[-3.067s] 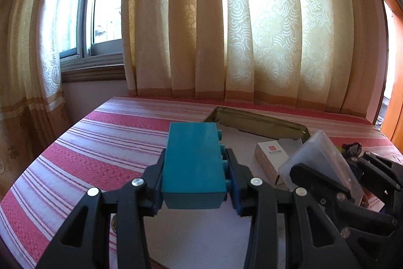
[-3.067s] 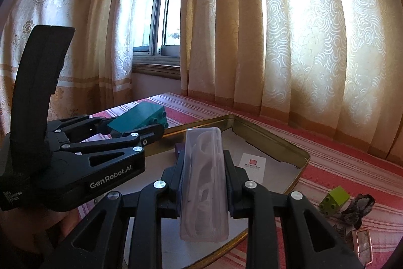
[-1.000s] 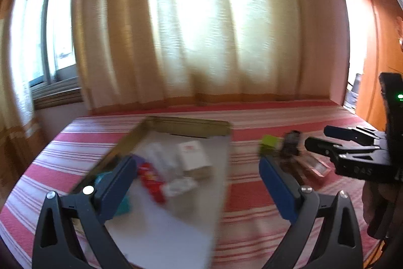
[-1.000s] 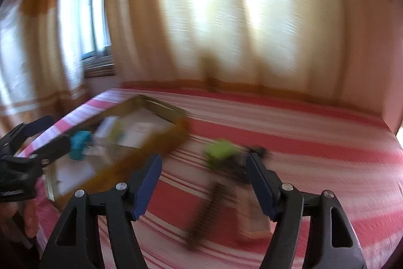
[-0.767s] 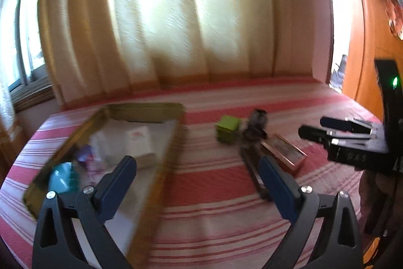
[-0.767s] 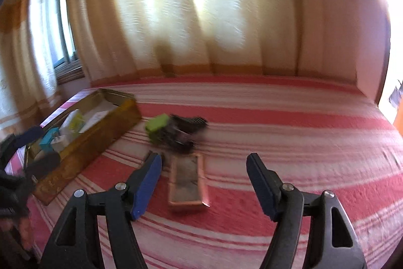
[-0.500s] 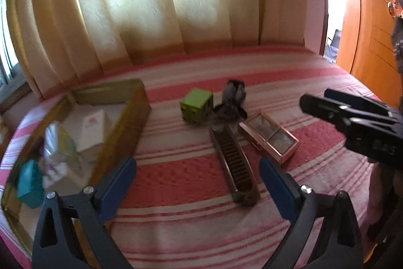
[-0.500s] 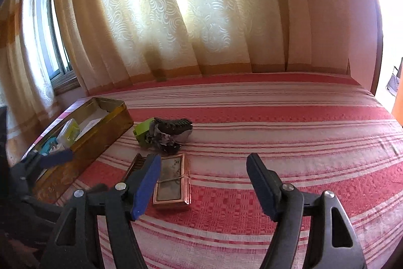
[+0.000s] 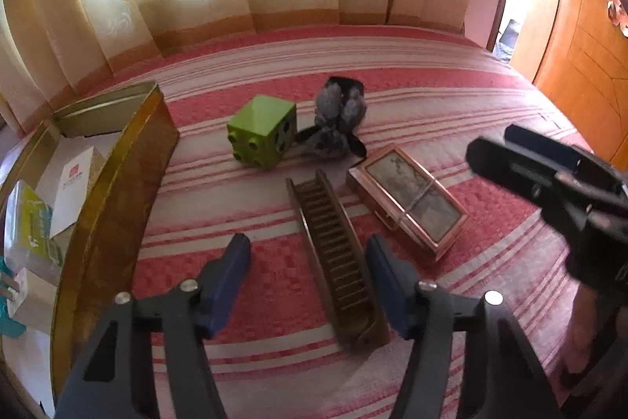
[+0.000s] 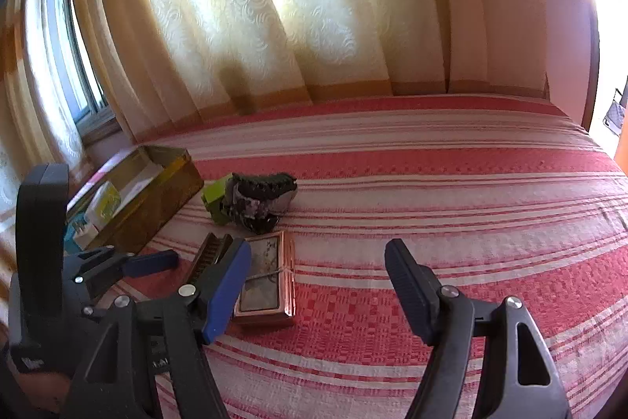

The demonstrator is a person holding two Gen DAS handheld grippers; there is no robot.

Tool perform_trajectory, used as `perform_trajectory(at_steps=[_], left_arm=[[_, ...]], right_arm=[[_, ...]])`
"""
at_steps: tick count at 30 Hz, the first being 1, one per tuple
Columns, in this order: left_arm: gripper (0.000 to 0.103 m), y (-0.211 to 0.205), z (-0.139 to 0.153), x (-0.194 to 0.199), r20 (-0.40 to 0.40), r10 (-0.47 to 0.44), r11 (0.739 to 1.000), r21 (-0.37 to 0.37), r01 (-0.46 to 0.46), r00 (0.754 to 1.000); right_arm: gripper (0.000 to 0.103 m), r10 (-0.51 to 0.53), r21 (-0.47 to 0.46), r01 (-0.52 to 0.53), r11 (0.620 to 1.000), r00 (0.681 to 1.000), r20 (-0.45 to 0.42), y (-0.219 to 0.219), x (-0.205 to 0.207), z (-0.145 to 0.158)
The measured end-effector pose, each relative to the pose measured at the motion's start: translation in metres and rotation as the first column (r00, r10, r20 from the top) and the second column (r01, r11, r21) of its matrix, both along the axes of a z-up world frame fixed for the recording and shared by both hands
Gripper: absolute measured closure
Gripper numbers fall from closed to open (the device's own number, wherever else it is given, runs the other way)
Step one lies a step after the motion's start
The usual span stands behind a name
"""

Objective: Organize rigid objects
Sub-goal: 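Grasp the brown comb with the left gripper while the right gripper grasps the copper picture frame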

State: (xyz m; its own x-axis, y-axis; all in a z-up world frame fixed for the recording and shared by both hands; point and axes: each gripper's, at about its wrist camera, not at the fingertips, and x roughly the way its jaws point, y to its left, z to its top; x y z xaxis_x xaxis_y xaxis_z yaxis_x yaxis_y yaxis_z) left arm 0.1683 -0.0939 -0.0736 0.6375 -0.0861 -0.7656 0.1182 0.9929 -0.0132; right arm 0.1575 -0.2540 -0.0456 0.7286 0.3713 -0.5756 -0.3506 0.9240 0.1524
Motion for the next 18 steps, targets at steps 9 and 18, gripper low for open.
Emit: perform_trajectory(at_steps=[9,18], left_arm=[[0.07,-0.006,0.0,0.003,0.01,-0.044,0.999,-0.004,0.044,0.999],[0.079,0.005,0.007,-0.009,0.064,-0.024,0.999,-0.03,0.026,0.998]], right_arm=[[0.03,0.015,-0.045,-0.016,0.999,1.0,-0.027,0.015,0.005,-0.003],[0.03,0.038,-0.068,-0.043,0.997,0.997,-0.066,0.02,0.01,-0.008]])
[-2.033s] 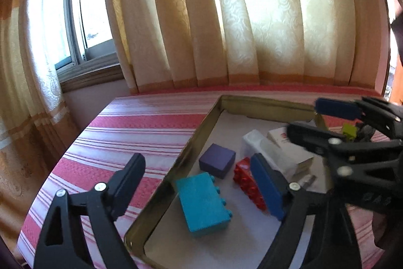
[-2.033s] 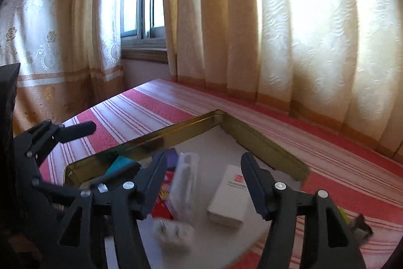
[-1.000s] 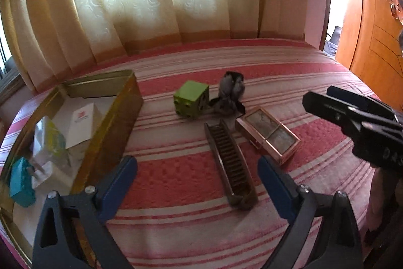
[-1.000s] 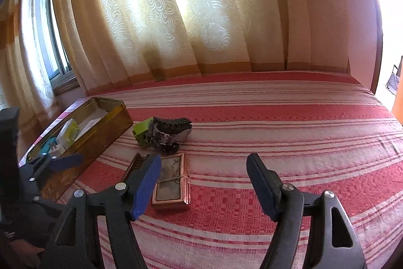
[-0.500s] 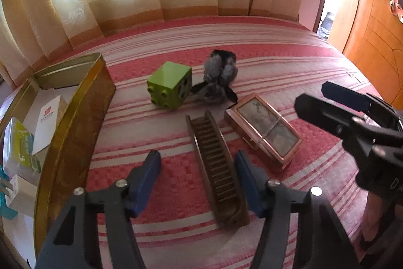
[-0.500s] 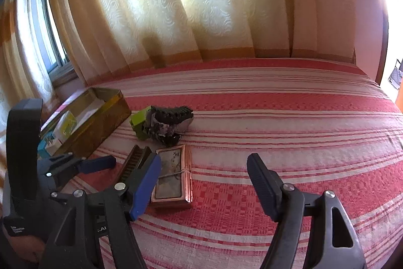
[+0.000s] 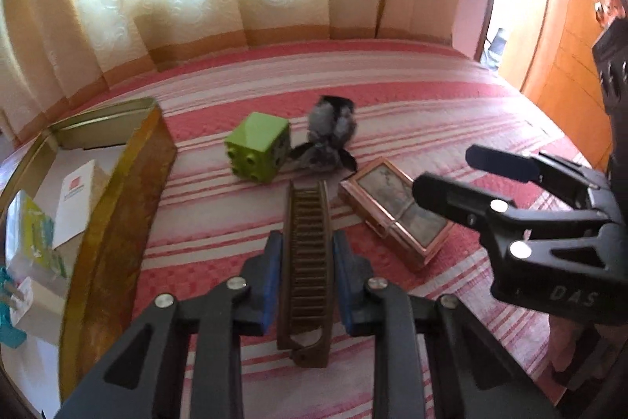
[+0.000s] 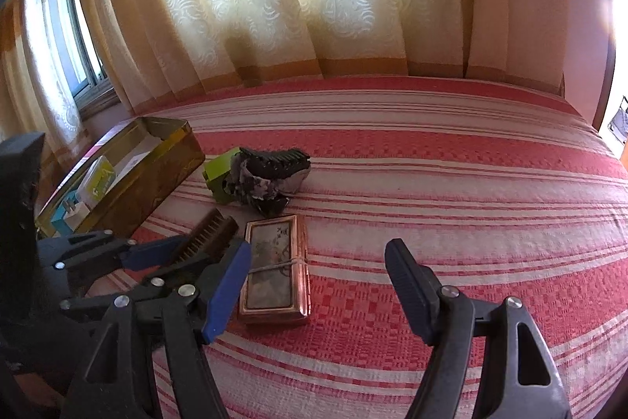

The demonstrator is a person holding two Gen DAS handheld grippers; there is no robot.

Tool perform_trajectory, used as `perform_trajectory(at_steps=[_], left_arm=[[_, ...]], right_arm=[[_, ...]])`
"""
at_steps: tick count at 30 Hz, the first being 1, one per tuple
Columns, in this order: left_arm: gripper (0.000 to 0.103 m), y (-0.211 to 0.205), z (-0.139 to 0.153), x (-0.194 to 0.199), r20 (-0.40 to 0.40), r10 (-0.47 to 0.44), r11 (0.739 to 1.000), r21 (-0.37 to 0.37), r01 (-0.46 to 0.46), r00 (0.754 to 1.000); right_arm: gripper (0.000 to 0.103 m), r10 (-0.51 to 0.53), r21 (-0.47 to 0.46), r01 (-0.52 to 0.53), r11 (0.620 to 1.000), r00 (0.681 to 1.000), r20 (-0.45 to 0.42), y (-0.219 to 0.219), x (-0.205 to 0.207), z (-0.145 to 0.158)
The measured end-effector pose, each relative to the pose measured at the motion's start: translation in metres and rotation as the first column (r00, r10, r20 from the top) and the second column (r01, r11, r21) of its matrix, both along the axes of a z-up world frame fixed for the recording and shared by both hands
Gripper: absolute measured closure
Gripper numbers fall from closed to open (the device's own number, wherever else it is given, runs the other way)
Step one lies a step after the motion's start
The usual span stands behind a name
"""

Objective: Organize rigid objects
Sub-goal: 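Grasp the brown comb with the left gripper while the right gripper grasps the copper picture frame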

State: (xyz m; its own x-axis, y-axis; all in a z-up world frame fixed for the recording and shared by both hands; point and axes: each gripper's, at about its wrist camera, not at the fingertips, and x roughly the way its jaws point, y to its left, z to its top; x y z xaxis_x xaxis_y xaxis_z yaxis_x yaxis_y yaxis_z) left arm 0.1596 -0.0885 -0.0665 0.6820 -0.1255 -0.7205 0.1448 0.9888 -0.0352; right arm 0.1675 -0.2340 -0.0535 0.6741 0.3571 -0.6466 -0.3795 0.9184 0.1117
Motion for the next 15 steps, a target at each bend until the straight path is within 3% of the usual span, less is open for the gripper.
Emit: perform_trajectory(at_steps=[8,15], left_arm=[[0.079,0.022,0.009,-0.014,0.08,0.074,0.997,-0.026,-0.072,0.994],[0.079,0.02,0.015,-0.023,0.142,0.086,0.996,0.002,-0.088,0.986]], right_arm=[[0.03,0.059,-0.081,-0.061,0.995,0.998,-0.031,0.021,0.002,-0.006],[0.031,0.091,-0.154,-0.101,0.983,0.993,-0.071,0.038,0.007,-0.015]])
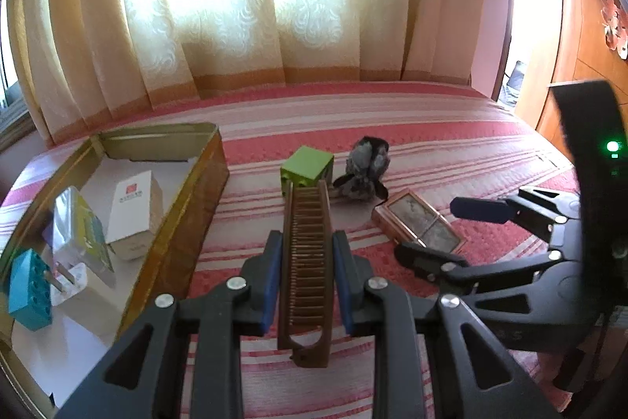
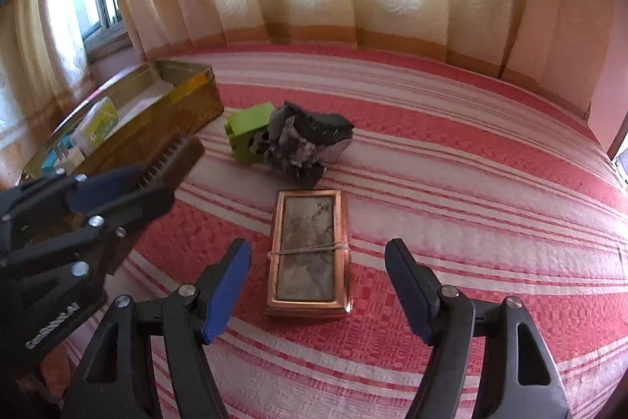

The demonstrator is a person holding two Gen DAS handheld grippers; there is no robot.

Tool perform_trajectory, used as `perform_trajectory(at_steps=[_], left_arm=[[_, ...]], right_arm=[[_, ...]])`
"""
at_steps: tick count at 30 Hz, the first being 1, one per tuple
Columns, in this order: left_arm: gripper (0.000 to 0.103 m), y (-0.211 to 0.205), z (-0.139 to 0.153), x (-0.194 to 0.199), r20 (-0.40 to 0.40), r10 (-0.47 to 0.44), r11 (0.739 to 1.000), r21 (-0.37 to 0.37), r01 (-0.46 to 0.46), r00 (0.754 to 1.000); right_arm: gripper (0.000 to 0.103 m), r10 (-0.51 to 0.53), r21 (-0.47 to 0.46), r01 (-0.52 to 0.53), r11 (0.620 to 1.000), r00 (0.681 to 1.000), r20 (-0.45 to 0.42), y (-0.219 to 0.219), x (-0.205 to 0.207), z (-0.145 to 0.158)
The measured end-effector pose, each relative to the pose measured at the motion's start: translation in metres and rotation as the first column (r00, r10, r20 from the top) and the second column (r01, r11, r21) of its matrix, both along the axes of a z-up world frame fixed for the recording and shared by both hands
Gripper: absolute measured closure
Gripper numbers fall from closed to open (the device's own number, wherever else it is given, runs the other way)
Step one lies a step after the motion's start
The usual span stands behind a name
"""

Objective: Organize rigid objects
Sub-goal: 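Grasp the brown comb with the left gripper while the right gripper grasps the copper picture frame, then lift the brown comb and copper frame and carry them toward the tray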

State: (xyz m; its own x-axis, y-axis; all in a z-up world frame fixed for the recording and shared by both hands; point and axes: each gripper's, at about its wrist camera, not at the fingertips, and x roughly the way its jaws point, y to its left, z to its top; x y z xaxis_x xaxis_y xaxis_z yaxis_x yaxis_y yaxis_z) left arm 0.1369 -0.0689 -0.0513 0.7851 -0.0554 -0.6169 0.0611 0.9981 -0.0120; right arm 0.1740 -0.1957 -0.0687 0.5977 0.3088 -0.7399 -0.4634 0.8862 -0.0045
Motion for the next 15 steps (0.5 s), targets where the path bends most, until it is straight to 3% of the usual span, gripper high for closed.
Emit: perform_trajectory(at_steps=[7,15], left_arm=[[0.079,0.001,0.005,-0.007,0.048,0.005,1.0,0.001,-0.005,0.999],[0.079,0.008,0.009,-0.015,0.1,0.03,0.999,-0.026,-0.027,0.994]], right_arm=[[0.055,0.005,-0.033,-0.005,0.999,1.0,-0.016,0.007,0.004,-0.003],[0.055,0.002,0.011,-0.003,1.0,0.998,0.063,0.0,-0.008,0.009]])
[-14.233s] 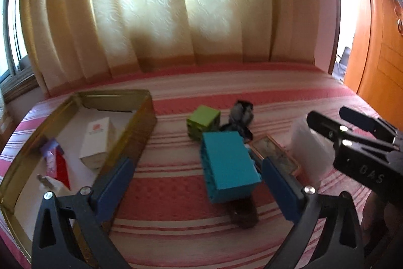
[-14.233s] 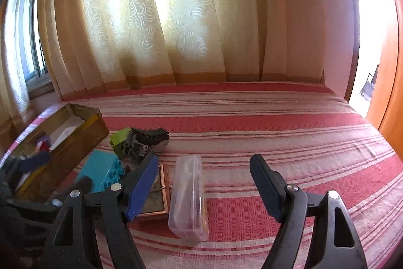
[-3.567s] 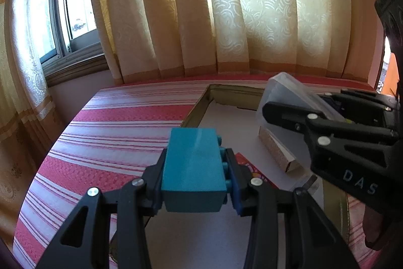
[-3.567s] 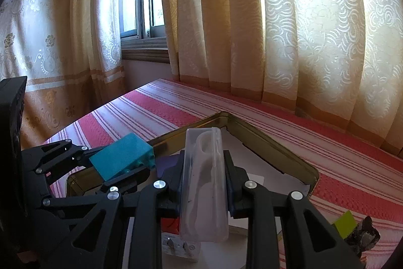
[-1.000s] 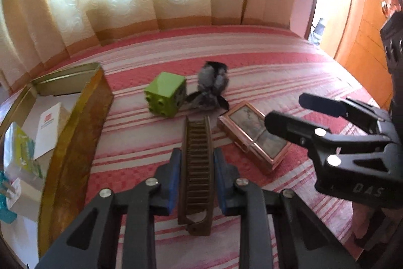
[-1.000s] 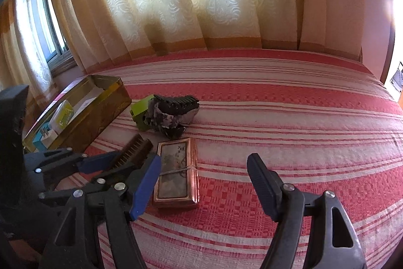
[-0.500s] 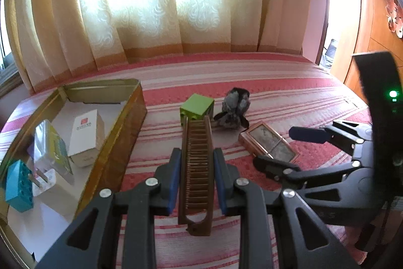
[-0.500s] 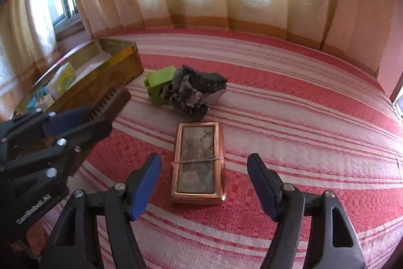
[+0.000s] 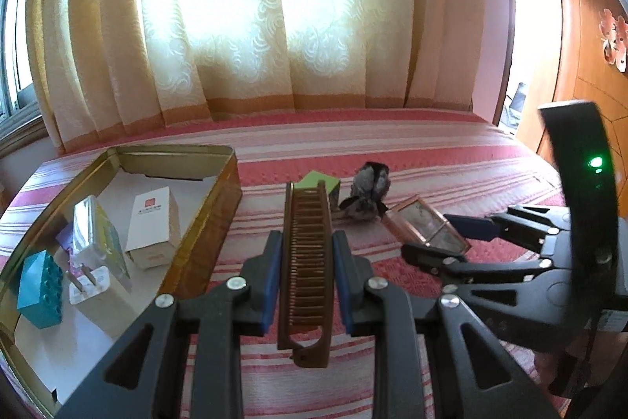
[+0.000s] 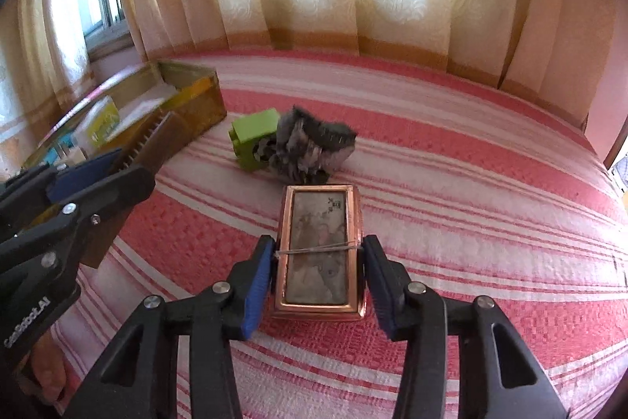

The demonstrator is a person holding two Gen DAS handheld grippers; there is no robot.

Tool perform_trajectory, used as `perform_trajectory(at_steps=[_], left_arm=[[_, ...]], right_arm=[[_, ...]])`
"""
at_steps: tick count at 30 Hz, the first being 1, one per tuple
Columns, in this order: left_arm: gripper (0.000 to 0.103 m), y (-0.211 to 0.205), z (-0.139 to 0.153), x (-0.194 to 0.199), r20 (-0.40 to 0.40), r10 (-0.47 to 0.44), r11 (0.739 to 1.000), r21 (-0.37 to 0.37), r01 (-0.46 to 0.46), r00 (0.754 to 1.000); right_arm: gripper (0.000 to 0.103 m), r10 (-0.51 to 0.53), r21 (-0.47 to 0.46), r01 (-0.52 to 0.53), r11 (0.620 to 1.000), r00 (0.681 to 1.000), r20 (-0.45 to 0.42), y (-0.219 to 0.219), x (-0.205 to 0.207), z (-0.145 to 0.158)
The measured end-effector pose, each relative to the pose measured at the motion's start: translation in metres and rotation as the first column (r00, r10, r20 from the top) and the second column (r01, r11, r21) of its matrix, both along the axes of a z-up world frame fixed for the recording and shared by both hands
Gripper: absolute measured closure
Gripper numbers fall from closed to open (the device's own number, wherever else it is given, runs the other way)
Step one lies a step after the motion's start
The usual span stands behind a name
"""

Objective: Organize rigid objects
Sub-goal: 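Lift the brown comb and copper frame and carry them toward the tray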

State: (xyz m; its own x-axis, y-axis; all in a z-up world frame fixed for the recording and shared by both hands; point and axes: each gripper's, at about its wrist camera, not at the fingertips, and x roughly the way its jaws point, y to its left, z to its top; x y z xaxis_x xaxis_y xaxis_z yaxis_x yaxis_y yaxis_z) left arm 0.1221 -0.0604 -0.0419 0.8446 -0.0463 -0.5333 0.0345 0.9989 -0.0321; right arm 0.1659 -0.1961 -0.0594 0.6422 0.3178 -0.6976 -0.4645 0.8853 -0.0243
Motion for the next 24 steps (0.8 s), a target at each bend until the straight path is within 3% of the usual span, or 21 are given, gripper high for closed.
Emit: perform_trajectory(at_steps=[10,18,24], left_arm=[[0.079,0.003,0.006,-0.011,0.073,0.038,0.999,0.007,-0.038,0.997],[0.079,0.003,0.011,-0.018,0.123,0.054,0.998,0.017,-0.057,0.991],[0.079,0.003,0.013,-0.025,0.163,0.063,0.998,0.02,-0.067,0.985]], right_arm=[[0.055,-0.043,0.079,0.03,0.996,0.984,0.172,-0.013,-0.025,0.023],[0.055,-0.121,0.191,0.066,0.979,0.947,0.297,-0.033,-0.044,0.037],[0.055,-0.151,0.214,0.071,0.974,0.911,0.383,-0.035,-0.061,0.042]])
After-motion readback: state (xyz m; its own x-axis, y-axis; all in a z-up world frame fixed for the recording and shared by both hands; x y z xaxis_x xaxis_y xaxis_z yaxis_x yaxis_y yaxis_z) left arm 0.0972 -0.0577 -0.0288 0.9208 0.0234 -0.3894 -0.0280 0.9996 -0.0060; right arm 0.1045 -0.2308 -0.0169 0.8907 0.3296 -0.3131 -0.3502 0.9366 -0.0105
